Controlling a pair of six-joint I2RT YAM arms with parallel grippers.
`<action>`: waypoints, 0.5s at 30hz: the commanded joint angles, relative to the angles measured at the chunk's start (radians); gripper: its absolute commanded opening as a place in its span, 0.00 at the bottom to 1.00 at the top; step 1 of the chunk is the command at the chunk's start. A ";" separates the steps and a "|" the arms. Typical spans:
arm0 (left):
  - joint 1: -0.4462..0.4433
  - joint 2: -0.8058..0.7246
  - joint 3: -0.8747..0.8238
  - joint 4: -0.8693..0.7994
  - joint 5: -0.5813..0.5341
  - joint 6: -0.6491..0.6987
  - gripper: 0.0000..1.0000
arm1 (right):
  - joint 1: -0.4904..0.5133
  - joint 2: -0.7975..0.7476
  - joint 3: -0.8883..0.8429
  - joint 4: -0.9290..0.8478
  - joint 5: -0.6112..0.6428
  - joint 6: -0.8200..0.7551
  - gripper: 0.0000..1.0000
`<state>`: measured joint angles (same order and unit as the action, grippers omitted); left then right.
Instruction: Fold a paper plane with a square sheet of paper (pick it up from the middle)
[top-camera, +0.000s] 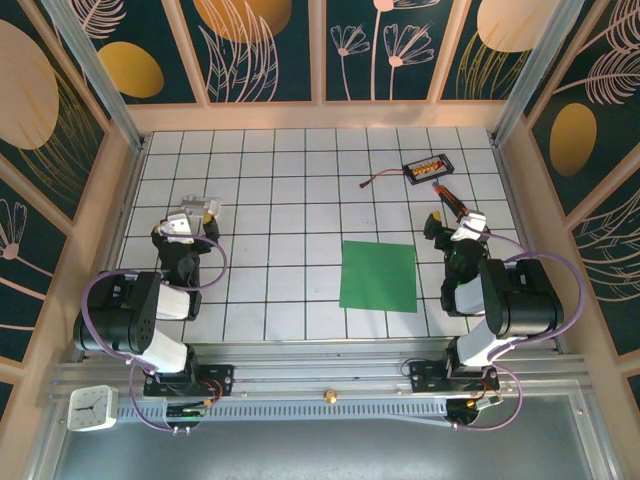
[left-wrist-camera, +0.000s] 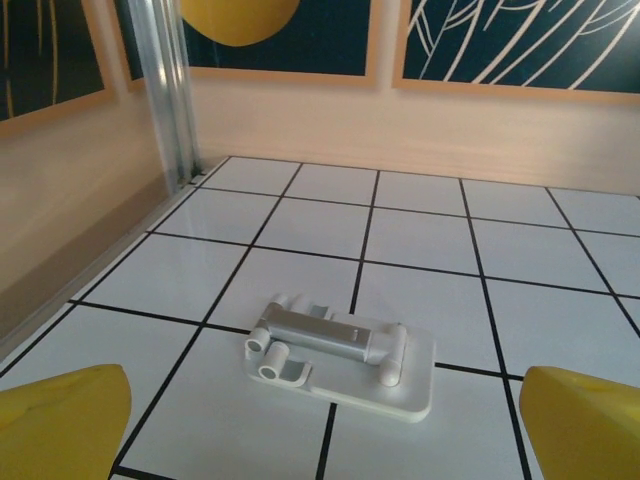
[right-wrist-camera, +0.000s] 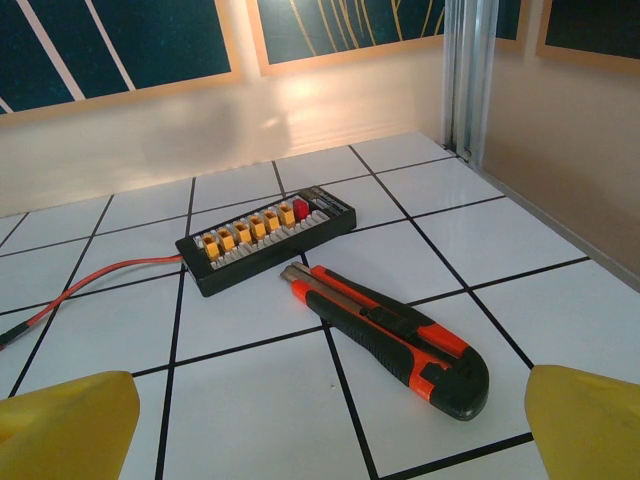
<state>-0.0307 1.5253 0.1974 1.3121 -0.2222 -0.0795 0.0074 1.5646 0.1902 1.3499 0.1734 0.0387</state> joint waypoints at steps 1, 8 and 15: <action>0.006 -0.002 0.019 0.009 -0.038 -0.022 0.99 | -0.004 0.005 0.009 0.028 -0.009 -0.005 0.99; 0.005 -0.129 0.009 -0.079 -0.005 -0.008 0.99 | 0.030 -0.061 -0.007 0.010 0.024 -0.041 0.99; 0.005 -0.370 0.146 -0.495 0.119 -0.228 0.94 | 0.052 -0.438 0.212 -0.712 0.049 0.227 0.92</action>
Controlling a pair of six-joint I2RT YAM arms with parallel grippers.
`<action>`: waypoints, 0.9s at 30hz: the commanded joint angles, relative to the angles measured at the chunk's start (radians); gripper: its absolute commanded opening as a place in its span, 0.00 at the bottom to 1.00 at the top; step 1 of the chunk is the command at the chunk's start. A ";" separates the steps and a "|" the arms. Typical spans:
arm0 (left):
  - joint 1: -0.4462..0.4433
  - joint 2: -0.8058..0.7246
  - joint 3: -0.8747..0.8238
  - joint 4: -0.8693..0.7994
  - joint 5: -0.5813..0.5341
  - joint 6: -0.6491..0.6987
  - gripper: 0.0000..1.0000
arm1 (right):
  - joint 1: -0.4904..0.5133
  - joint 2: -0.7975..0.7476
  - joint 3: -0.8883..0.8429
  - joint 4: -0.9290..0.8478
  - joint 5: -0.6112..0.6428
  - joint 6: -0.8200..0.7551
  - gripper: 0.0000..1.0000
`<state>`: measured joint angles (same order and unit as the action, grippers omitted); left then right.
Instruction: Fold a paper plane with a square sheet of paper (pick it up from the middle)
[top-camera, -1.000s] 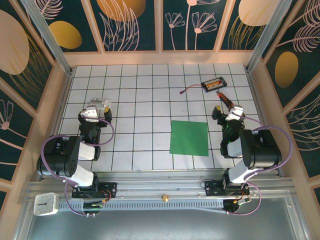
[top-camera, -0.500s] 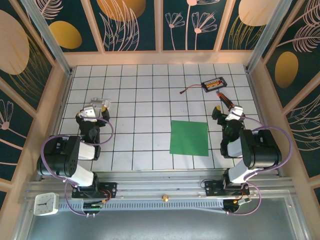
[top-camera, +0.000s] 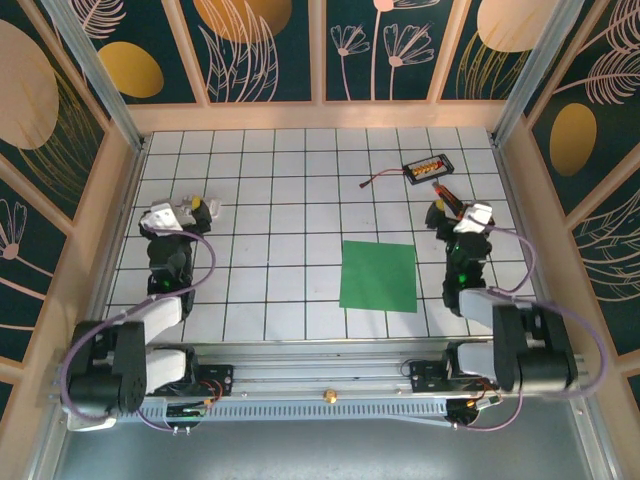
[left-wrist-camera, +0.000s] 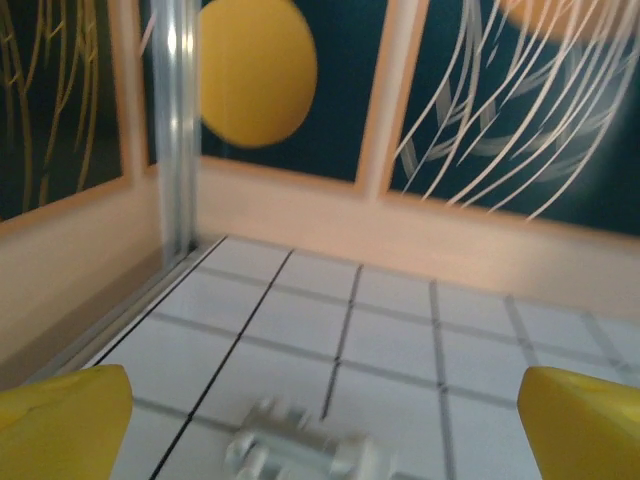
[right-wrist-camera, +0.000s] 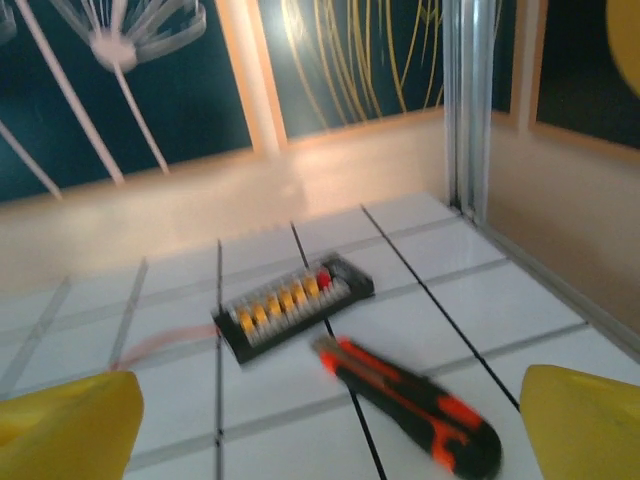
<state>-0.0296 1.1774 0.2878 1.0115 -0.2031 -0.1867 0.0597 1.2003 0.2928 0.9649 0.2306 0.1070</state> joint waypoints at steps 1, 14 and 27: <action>0.003 -0.016 0.090 -0.265 0.137 -0.185 0.91 | 0.016 -0.074 0.166 -0.463 -0.029 0.234 0.88; -0.289 0.160 0.255 -0.607 0.254 -0.441 0.99 | 0.612 0.202 0.404 -1.083 -0.231 0.310 0.59; -0.295 0.148 0.283 -0.614 0.216 -0.421 0.97 | 0.614 0.414 0.432 -0.933 -0.405 0.430 0.34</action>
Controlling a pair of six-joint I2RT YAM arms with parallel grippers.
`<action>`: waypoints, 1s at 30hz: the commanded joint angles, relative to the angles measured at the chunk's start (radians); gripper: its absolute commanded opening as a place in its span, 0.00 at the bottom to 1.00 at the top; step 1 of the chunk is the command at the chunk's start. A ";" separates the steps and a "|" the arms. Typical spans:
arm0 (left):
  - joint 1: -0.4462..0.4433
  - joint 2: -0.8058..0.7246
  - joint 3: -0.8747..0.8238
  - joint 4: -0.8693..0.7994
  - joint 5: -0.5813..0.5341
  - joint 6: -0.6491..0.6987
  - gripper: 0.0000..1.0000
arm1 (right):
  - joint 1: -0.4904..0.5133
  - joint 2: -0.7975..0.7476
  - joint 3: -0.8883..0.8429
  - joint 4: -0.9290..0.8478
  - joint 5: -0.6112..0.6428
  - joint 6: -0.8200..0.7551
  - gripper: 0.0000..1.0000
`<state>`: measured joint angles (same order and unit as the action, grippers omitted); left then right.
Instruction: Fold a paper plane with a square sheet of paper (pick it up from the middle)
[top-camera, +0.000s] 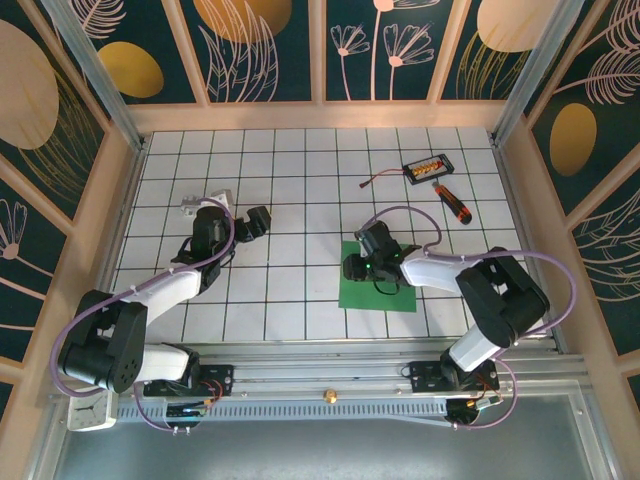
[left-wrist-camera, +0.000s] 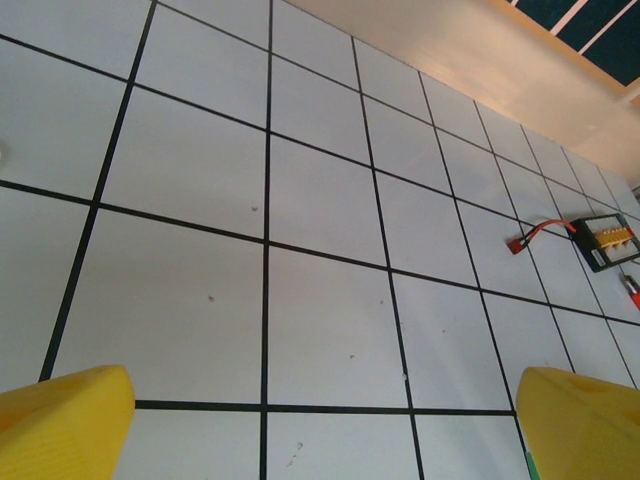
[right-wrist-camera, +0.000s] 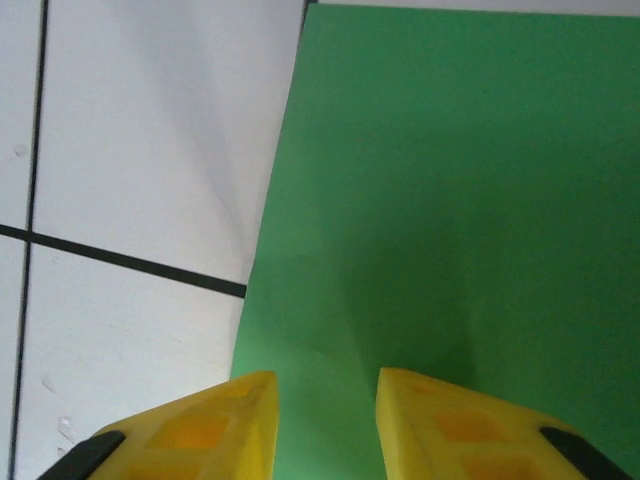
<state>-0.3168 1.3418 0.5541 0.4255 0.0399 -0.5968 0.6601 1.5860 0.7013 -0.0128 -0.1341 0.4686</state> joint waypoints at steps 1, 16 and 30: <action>-0.007 -0.018 0.017 -0.032 -0.036 -0.009 0.98 | 0.018 0.039 0.026 0.065 -0.035 0.096 0.34; -0.008 -0.040 0.044 -0.153 -0.025 -0.072 0.98 | 0.090 0.381 0.401 0.433 0.024 0.431 0.32; -0.107 0.042 0.083 -0.186 0.032 -0.112 0.93 | -0.034 -0.276 -0.035 -0.230 -0.006 0.086 0.33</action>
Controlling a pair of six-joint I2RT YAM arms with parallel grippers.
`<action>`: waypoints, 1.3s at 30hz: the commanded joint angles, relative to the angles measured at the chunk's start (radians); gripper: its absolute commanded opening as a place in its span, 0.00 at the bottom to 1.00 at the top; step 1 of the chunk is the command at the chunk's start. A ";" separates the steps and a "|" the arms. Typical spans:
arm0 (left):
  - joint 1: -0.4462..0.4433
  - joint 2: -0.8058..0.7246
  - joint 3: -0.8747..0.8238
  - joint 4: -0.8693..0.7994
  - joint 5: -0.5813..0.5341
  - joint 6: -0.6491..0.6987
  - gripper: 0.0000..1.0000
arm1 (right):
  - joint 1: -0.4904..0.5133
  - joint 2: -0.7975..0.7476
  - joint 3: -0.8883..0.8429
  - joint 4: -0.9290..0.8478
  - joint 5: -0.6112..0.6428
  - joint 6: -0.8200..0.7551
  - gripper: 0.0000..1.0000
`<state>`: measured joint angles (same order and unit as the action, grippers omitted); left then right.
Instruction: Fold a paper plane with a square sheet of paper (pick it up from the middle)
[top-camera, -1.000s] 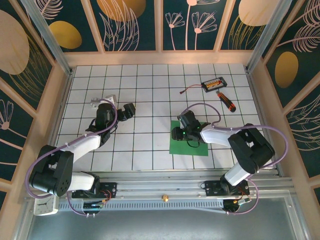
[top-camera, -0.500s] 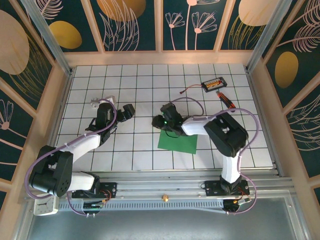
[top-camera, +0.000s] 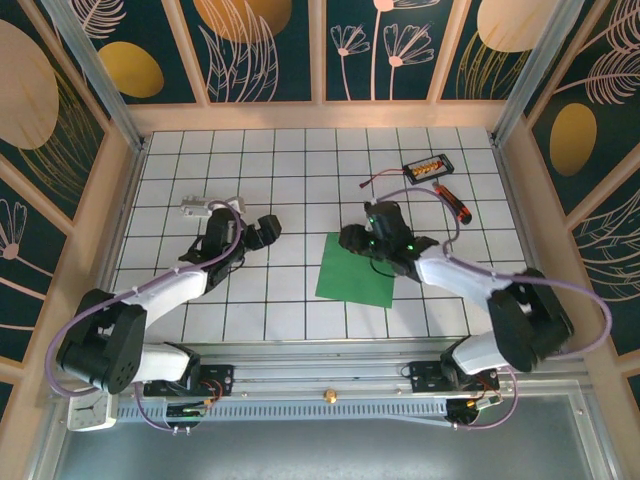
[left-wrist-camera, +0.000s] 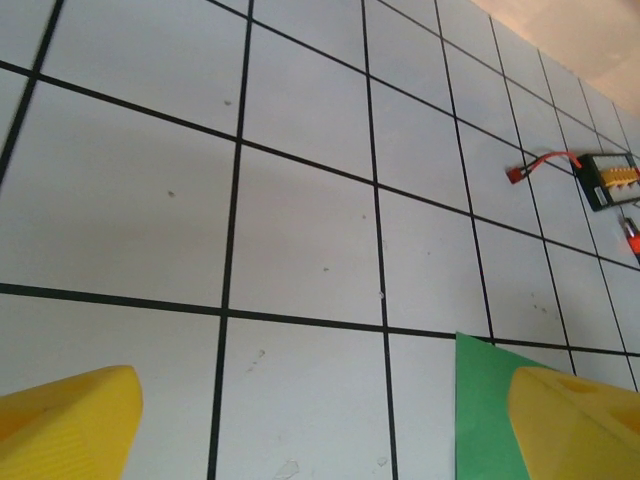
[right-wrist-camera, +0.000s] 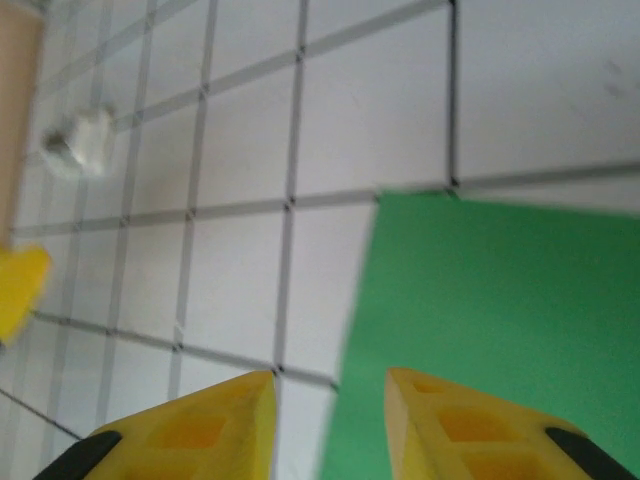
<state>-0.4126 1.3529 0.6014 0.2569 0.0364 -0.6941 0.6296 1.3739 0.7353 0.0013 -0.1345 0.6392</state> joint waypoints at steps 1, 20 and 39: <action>-0.017 0.038 0.043 -0.021 0.039 -0.015 0.93 | -0.008 -0.090 -0.092 -0.266 -0.007 -0.083 0.32; -0.078 0.068 0.075 -0.079 0.122 -0.005 0.98 | 0.086 -0.007 -0.267 0.049 0.019 0.234 0.15; -0.252 0.228 0.336 -0.406 -0.053 0.088 0.99 | -0.053 0.009 -0.042 0.033 0.059 -0.036 0.53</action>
<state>-0.6025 1.4906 0.8173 -0.0135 0.0357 -0.6537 0.6811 1.4837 0.6994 0.1417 -0.1265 0.7441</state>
